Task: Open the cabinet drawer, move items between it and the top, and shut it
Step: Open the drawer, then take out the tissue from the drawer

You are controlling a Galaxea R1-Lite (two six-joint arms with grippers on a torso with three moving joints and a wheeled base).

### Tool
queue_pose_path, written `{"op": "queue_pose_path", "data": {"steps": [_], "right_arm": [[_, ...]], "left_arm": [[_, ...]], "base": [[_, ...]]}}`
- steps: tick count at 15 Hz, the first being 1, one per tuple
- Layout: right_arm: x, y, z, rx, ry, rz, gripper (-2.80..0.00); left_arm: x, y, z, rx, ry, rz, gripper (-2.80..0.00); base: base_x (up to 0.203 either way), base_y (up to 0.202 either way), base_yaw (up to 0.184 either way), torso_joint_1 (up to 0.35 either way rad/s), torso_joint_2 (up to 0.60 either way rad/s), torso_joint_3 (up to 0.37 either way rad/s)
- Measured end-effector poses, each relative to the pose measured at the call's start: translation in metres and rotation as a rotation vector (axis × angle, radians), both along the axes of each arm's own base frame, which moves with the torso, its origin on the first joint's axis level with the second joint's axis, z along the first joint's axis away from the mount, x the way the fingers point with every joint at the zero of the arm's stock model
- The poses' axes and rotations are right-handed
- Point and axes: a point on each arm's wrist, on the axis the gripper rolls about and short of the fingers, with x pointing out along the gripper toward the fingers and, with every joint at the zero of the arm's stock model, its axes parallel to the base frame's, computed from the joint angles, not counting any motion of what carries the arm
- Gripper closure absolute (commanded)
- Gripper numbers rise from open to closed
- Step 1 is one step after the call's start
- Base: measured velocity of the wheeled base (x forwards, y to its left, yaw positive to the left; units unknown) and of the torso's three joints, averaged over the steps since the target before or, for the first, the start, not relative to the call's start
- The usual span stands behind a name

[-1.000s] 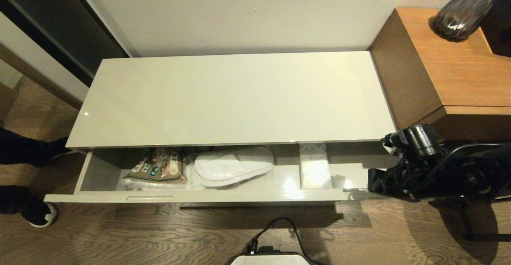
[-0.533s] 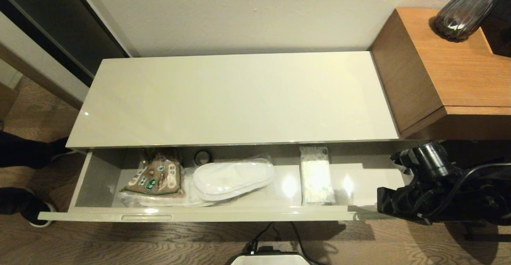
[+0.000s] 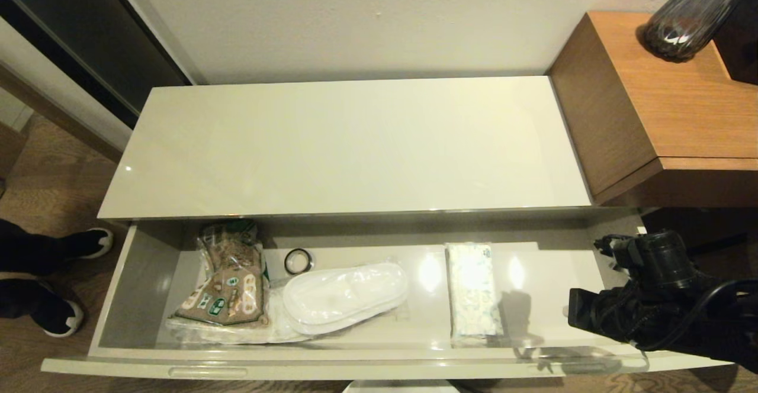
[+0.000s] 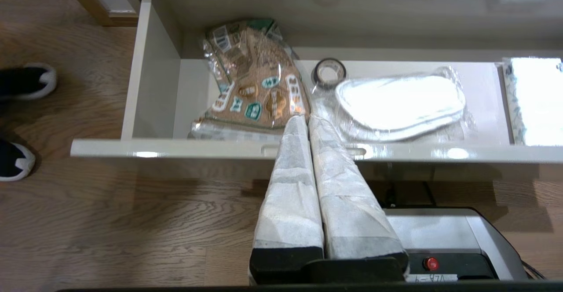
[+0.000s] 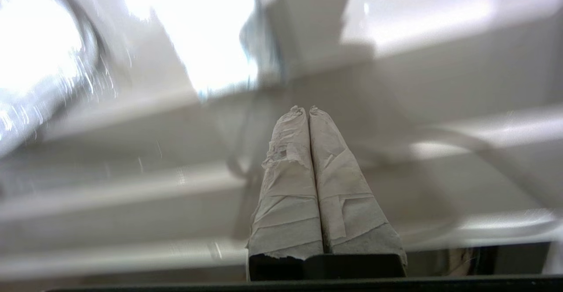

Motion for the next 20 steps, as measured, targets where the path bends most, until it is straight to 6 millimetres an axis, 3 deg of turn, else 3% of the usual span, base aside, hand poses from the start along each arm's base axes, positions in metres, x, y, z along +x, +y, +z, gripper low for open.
{"op": "queue_pose_path", "data": {"steps": [5, 10, 13, 20], "right_arm": [[-0.006, 0.004, 0.04, -0.083, -0.122, 0.034, 0.0], [-0.042, 0.0, 0.089, -0.076, -0.134, 0.077, 0.0], [-0.062, -0.001, 0.101, -0.084, -0.096, 0.105, 0.0], [-0.061, 0.003, 0.121, -0.082, -0.099, 0.13, 0.0]], "left_arm": [[0.0, 0.0, 0.0, 0.0, 0.0, 0.0, 0.0], [0.0, 0.0, 0.0, 0.001, 0.0, 0.0, 0.0], [0.0, 0.0, 0.0, 0.001, 0.0, 0.0, 0.0], [0.0, 0.0, 0.0, 0.0, 0.0, 0.0, 0.0]], "base": [[0.0, 0.0, 0.0, 0.0, 0.0, 0.0], [0.0, 0.0, 0.0, 0.0, 0.0, 0.0], [0.0, 0.0, 0.0, 0.0, 0.0, 0.0], [0.0, 0.0, 0.0, 0.0, 0.0, 0.0]]}}
